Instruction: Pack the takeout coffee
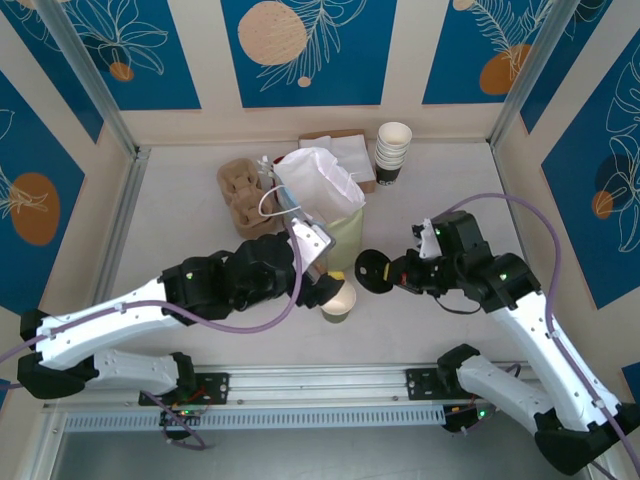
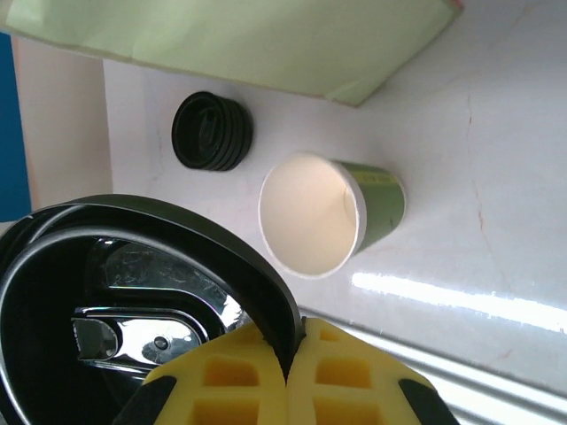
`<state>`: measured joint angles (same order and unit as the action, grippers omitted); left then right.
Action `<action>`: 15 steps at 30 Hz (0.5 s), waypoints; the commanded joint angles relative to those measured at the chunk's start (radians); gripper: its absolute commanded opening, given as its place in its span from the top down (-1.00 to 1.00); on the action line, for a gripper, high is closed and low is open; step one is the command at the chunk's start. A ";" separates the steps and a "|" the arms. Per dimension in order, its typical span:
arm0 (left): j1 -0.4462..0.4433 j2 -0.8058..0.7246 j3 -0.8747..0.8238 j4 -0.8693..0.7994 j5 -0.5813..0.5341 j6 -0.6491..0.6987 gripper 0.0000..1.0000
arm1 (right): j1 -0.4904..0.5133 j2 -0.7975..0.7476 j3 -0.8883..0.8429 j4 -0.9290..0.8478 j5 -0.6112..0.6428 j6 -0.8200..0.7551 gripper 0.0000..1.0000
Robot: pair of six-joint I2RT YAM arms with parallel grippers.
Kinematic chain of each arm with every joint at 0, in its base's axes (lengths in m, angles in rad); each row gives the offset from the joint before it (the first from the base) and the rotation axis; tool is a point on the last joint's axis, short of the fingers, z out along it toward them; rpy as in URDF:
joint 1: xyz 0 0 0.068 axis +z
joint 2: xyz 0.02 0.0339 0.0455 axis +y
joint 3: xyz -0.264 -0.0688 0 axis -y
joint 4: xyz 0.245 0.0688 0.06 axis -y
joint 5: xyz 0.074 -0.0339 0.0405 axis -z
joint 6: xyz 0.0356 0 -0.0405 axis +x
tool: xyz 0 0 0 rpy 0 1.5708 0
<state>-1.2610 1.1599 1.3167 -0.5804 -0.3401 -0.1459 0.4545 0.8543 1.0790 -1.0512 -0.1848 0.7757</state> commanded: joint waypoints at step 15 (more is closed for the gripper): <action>-0.011 0.015 -0.056 0.111 0.391 0.747 -0.50 | -0.079 0.069 0.042 -0.283 -0.274 -0.138 1.00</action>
<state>-1.2617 1.1629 1.2259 -0.4335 -0.0151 0.4728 0.3817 0.9203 1.1259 -1.2858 -0.3973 0.6605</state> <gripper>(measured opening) 0.756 0.051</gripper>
